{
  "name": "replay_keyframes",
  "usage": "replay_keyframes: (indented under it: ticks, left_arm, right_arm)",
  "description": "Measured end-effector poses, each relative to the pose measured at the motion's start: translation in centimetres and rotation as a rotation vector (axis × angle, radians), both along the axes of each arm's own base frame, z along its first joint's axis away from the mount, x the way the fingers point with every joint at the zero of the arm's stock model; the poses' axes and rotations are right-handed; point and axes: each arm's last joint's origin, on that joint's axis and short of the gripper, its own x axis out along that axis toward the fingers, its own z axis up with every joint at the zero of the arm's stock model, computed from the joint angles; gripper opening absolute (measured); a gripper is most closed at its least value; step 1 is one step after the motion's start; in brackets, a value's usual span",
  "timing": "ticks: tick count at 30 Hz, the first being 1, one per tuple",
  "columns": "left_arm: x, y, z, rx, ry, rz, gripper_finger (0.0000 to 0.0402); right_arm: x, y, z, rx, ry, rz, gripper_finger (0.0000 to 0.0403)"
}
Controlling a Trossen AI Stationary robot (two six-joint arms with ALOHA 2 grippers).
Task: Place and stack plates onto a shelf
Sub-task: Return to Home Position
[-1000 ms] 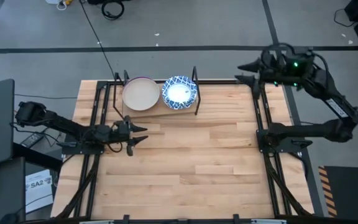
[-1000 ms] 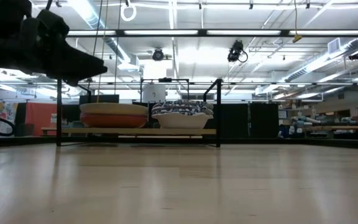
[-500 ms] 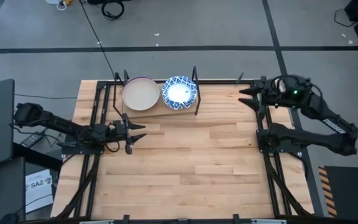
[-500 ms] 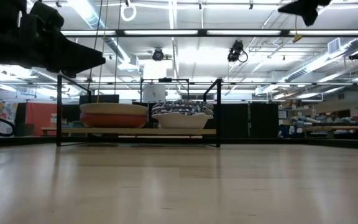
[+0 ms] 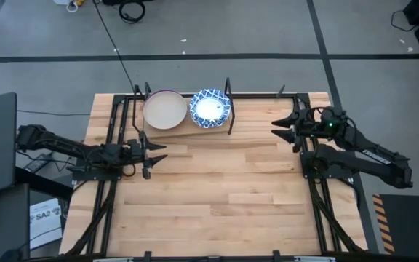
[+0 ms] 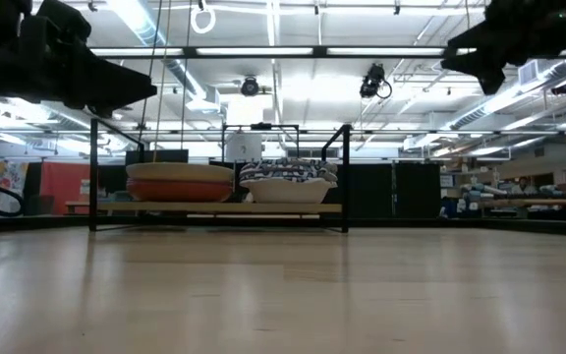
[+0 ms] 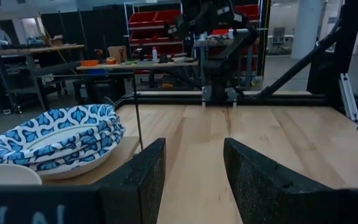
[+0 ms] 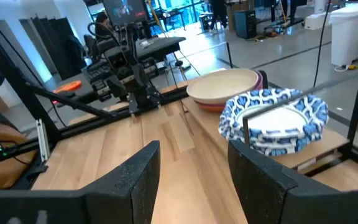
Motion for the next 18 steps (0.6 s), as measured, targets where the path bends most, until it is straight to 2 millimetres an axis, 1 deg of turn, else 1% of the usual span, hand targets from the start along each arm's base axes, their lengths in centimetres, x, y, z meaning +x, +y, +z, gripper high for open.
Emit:
replay_keyframes:
  ticks: [2,7,12,18]
  left_arm:
    - [-0.2,0.0,0.0,0.001,0.002,0.0,0.0169]
    - [-0.7,0.1,0.3,-0.001,-0.01,0.0,0.0169]
    - [-1.2,0.3,0.4,0.0,-0.013,0.01,0.0169]
    - [-1.9,0.5,0.9,0.049,-0.049,0.042,0.0169]
  right_arm:
    - [-0.3,0.1,-0.7,0.01,-0.014,-0.002,0.0194]
    - [-1.0,0.6,-1.4,-0.014,-0.082,0.025,0.0194]
    - [-1.9,1.1,-1.4,-0.043,-0.135,0.039,0.0194]
    - [-2.6,1.6,-1.2,-0.063,-0.17,0.069,0.0194]
